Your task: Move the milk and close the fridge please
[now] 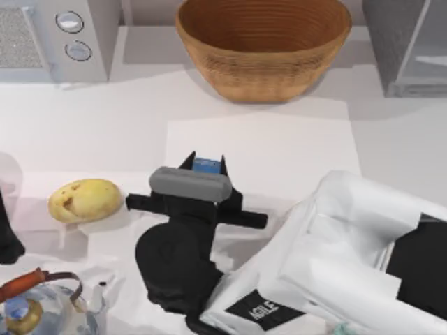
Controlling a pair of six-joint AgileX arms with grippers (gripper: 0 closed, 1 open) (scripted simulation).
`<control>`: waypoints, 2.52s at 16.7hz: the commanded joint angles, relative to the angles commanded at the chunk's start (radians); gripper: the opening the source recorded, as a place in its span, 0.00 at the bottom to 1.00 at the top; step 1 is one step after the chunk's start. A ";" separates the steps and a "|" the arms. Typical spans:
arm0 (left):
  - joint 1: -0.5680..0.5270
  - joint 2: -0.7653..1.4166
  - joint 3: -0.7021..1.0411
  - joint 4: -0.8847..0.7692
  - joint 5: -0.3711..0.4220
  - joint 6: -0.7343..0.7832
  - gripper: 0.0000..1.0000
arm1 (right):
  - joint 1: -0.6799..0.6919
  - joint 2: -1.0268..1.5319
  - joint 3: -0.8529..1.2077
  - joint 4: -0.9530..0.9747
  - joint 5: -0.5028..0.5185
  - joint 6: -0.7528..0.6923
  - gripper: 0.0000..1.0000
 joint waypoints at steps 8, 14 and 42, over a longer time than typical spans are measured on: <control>0.000 0.000 0.000 0.000 0.000 0.000 1.00 | -0.163 -0.130 -0.087 -0.003 -0.156 -0.002 0.00; 0.000 0.000 0.000 0.000 0.000 0.000 1.00 | -0.481 -0.368 -0.351 -0.039 -0.517 -0.013 0.00; 0.000 0.000 0.000 0.000 0.000 0.000 1.00 | -1.197 -0.583 -0.444 -0.130 -1.351 -0.036 0.00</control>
